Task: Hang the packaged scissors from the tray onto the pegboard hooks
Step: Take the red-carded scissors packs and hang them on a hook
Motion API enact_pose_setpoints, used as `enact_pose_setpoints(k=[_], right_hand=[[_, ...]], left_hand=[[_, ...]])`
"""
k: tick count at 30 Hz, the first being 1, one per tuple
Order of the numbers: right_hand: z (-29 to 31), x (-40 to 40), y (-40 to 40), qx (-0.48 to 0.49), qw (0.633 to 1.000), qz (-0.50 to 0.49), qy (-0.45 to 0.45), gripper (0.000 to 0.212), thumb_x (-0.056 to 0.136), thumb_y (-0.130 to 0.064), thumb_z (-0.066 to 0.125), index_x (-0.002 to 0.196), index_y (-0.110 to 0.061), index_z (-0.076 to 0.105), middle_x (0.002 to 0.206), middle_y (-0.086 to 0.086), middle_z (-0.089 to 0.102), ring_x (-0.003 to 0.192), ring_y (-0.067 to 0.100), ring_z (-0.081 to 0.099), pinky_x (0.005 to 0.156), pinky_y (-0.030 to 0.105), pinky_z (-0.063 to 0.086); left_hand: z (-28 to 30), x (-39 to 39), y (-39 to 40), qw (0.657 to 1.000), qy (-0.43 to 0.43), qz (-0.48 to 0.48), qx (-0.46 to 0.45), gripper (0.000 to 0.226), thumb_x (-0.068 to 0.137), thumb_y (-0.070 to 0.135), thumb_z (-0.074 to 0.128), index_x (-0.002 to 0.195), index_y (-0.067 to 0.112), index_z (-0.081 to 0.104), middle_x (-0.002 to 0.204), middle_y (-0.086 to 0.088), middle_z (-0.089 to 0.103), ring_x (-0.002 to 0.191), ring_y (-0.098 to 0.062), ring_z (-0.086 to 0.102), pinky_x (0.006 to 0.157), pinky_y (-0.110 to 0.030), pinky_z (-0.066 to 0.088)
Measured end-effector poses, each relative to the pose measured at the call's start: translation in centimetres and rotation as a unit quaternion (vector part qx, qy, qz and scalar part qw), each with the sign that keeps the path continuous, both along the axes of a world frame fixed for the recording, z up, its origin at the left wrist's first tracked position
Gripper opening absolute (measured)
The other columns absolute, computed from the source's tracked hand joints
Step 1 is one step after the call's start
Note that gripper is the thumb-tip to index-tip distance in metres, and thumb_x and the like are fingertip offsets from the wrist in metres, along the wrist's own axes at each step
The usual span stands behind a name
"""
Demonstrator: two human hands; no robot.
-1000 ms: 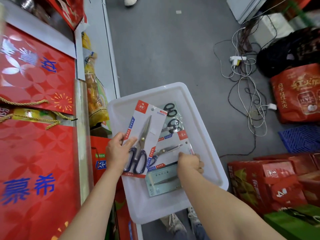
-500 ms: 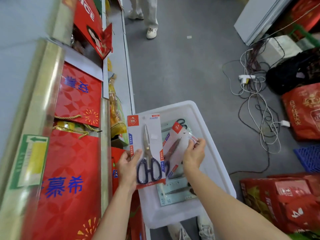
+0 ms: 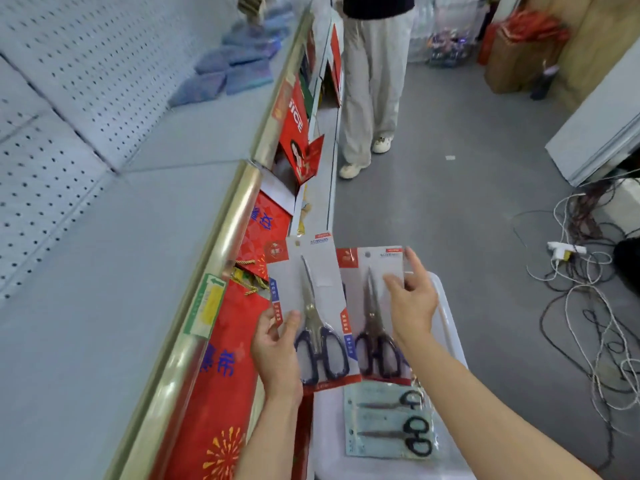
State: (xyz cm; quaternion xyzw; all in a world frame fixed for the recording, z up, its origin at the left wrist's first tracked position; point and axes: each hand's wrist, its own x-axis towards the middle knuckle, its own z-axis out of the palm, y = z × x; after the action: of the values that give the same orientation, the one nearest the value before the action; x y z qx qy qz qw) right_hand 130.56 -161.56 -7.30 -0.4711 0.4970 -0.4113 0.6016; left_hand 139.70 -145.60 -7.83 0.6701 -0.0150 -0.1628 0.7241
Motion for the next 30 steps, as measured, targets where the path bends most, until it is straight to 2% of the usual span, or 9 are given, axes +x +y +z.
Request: enact_pose_setpoints(k=[3, 5, 9, 12, 15, 20, 22, 26, 30], right_hand=[[4.1, 0.4, -0.1, -0.025, 0.998, 0.044, -0.043, 0.055, 0.087, 0.006, 0.060, 0.133, -0.025, 0.058, 0.102, -0.018, 0.067, 0.084, -0.013, 0.062, 0.081, 0.009, 0.050], [6.9, 0.8, 0.0, -0.042, 0.995, 0.074, -0.058, 0.055, 0.088, 0.004, 0.061, 0.134, -0.027, 0.057, 0.117, -0.018, 0.066, 0.103, -0.006, 0.063, 0.096, 0.020, 0.049], [11.6, 1.4, 0.8, -0.079, 0.986, 0.125, -0.079, 0.054, 0.088, 0.000, 0.059, 0.132, -0.031, 0.058, 0.105, -0.033, 0.065, 0.098, -0.009, 0.063, 0.094, 0.020, 0.050], [14.7, 1.6, 1.8, -0.114, 0.974, 0.165, -0.105, 0.055, 0.088, -0.001, 0.062, 0.130, -0.037, 0.058, 0.113, -0.009, 0.070, 0.107, 0.013, 0.061, 0.092, 0.025, 0.054], [17.8, 2.1, 3.3, -0.129, 0.960, 0.208, -0.140, 0.057, 0.087, -0.002, 0.064, 0.127, -0.043, 0.058, 0.089, -0.013, 0.065, 0.069, 0.002, 0.053, 0.085, 0.020, 0.047], [22.8, 3.2, 7.8, -0.140, 0.931, 0.274, -0.195, 0.053, 0.088, -0.003, 0.063, 0.131, -0.032, 0.058, 0.109, -0.009, 0.061, 0.090, 0.003, 0.052, 0.086, 0.011, 0.045], [24.1, 3.8, 10.0, -0.158, 0.919, 0.297, -0.206, 0.050, 0.087, -0.006, 0.063, 0.132, -0.028, 0.059, 0.111, -0.008, 0.064, 0.090, 0.004, 0.055, 0.087, 0.012, 0.045], [25.7, 4.6, 15.1, -0.153, 0.898, 0.341, -0.232, 0.052, 0.088, 0.002, 0.062, 0.134, -0.020, 0.058, 0.080, -0.002, 0.060, 0.062, 0.008, 0.039, 0.056, 0.006, 0.036], [26.8, 4.4, 20.7, -0.126, 0.879, 0.385, -0.253, 0.052, 0.087, 0.007, 0.061, 0.134, -0.016, 0.057, 0.098, -0.002, 0.068, 0.056, -0.009, 0.052, 0.062, 0.004, 0.043]], left_hand=[[3.8, -0.5, -0.1, 0.997, -0.028, 0.061, -0.048, 0.042, 0.091, 0.004, 0.065, 0.126, 0.027, 0.061, 0.116, -0.002, 0.072, 0.105, -0.016, 0.069, 0.090, -0.029, 0.057], [6.5, -0.9, 0.1, 0.992, -0.082, 0.087, -0.048, 0.053, 0.091, 0.003, 0.065, 0.136, 0.030, 0.055, 0.120, 0.009, 0.071, 0.108, -0.003, 0.066, 0.089, -0.020, 0.054], [10.7, -1.6, 1.7, 0.977, -0.161, 0.135, -0.016, 0.060, 0.091, 0.013, 0.068, 0.142, 0.037, 0.049, 0.134, 0.009, 0.063, 0.121, -0.009, 0.061, 0.101, -0.036, 0.052], [13.6, -2.2, 3.7, 0.970, -0.173, 0.170, -0.023, 0.058, 0.092, 0.017, 0.067, 0.138, 0.046, 0.048, 0.136, 0.011, 0.061, 0.122, -0.011, 0.060, 0.102, -0.040, 0.050], [16.2, -2.8, 6.3, 0.958, -0.203, 0.201, -0.018, 0.058, 0.092, 0.022, 0.066, 0.138, 0.052, 0.045, 0.138, 0.012, 0.058, 0.123, -0.010, 0.059, 0.100, -0.035, 0.051], [19.9, -4.0, 11.6, 0.930, -0.233, 0.285, 0.003, 0.058, 0.093, 0.017, 0.065, 0.139, 0.046, 0.046, 0.108, 0.035, 0.062, 0.092, 0.006, 0.061, 0.076, -0.003, 0.046], [21.1, -4.4, 13.9, 0.919, -0.239, 0.315, 0.009, 0.055, 0.093, 0.019, 0.065, 0.138, 0.046, 0.048, 0.088, 0.044, 0.061, 0.081, 0.002, 0.058, 0.074, -0.005, 0.047], [23.1, -5.7, 18.5, 0.898, -0.250, 0.362, 0.013, 0.055, 0.093, 0.018, 0.066, 0.138, 0.045, 0.050, 0.111, 0.053, 0.052, 0.106, 0.020, 0.056, 0.096, -0.015, 0.049], [23.8, -7.6, 23.4, 0.869, -0.253, 0.424, 0.029, 0.056, 0.091, 0.015, 0.067, 0.136, 0.044, 0.052, 0.129, 0.023, 0.062, 0.111, 0.005, 0.062, 0.100, -0.034, 0.052]])
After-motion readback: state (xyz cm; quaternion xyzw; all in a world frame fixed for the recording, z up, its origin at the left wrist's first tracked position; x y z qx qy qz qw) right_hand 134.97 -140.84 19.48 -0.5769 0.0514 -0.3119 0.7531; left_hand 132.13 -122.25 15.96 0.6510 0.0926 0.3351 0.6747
